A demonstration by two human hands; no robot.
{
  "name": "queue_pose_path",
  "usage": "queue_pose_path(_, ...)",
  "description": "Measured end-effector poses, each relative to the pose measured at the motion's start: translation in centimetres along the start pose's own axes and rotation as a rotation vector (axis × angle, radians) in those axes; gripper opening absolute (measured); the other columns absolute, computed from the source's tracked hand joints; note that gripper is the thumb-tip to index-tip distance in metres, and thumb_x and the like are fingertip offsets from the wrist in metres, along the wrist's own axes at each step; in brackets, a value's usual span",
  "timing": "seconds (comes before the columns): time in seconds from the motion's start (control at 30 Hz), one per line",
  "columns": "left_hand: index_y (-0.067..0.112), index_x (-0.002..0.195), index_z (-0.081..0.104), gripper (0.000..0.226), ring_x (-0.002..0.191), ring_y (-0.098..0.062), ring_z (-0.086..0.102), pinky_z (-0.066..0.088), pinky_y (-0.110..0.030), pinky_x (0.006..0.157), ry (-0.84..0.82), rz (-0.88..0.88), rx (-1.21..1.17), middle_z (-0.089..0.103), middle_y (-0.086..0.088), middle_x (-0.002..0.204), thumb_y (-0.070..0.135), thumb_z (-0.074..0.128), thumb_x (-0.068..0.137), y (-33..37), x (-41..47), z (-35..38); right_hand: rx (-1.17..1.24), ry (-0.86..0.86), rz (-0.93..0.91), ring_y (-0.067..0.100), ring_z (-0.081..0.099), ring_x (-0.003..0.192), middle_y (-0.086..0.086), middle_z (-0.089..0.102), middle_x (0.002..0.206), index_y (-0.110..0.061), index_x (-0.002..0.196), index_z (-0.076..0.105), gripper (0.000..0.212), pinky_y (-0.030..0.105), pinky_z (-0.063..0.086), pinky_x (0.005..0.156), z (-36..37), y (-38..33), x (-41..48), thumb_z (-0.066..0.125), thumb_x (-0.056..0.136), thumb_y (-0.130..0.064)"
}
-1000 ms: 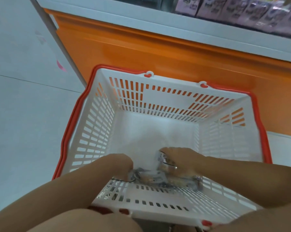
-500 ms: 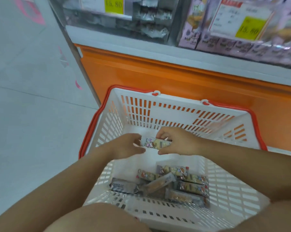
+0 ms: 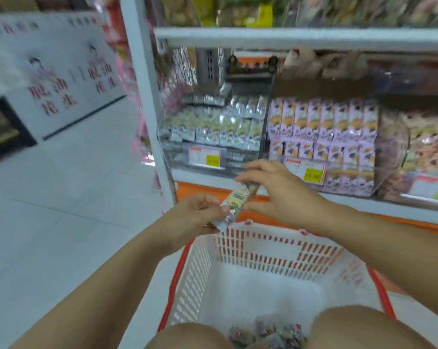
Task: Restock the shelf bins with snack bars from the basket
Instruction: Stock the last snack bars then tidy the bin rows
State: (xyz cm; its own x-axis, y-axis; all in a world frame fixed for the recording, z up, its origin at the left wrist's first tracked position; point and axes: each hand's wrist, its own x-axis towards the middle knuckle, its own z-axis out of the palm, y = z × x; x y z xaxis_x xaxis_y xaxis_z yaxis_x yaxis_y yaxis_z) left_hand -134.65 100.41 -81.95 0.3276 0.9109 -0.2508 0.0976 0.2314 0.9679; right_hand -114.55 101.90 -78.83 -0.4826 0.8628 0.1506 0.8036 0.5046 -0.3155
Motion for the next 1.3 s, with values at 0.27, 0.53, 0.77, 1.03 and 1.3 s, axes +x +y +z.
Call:
queue_pose_path(0.27,0.012,0.087,0.056,0.012,0.089,-0.024,0.063,0.053,-0.028,0.074,0.191,0.126,-0.189,0.062,-0.012,0.098,0.020,0.065,0.089,6.5,1.4,1.1,0.817,0.377,0.368,0.024,0.060,0.107,0.001,0.049,0.131,-0.030,0.129,0.050,0.042,0.041,0.053,0.090,-3.3,-2.1,3.8,0.064,0.090,-0.024)
queue_pose_path(0.53,0.029,0.128,0.052,0.041,0.114,-0.003,0.049,0.036,-0.018,0.091,0.435,0.567,0.668,0.053,0.017,0.123,0.028,0.063,0.089,9.3,5.3,2.8,1.035,0.528,0.430,0.019,0.058,0.112,0.003,0.053,0.131,-0.019,0.130,0.053,0.041,0.040,0.052,0.093,-4.3,0.9,8.6,0.064,0.090,-0.018)
queue_pose_path(0.77,0.026,0.129,0.053,0.038,0.055,-0.004,0.047,0.037,-0.020,0.053,0.651,0.499,0.799,0.064,-0.006,0.112,0.029,0.058,0.092,10.8,12.1,0.4,0.195,0.424,0.343,0.020,0.047,0.125,0.000,0.053,0.136,-0.018,0.132,0.055,0.037,0.033,0.037,0.104,-4.3,6.3,11.6,0.050,0.097,-0.029)
queue_pose_path(1.03,0.016,0.126,0.055,0.036,0.090,-0.026,0.061,0.044,-0.033,0.072,0.703,0.498,1.130,0.050,-0.009,0.124,0.030,0.056,0.093,13.3,20.8,-0.8,-0.058,0.363,0.176,0.016,0.055,0.094,-0.004,0.062,0.095,-0.019,0.101,0.071,0.035,0.033,0.025,0.111,-4.5,11.1,13.5,0.043,0.096,-0.039)
queue_pose_path(1.3,0.018,0.103,0.060,0.024,0.072,-0.021,0.055,0.050,-0.035,0.082,0.795,0.214,1.392,0.053,0.002,0.071,0.038,0.057,0.090,13.4,25.7,-1.1,0.005,0.434,0.097,0.015,0.052,0.094,-0.007,0.058,0.088,-0.020,0.099,0.072,0.031,0.028,0.030,0.101,-4.5,11.8,13.6,0.049,0.093,-0.041)
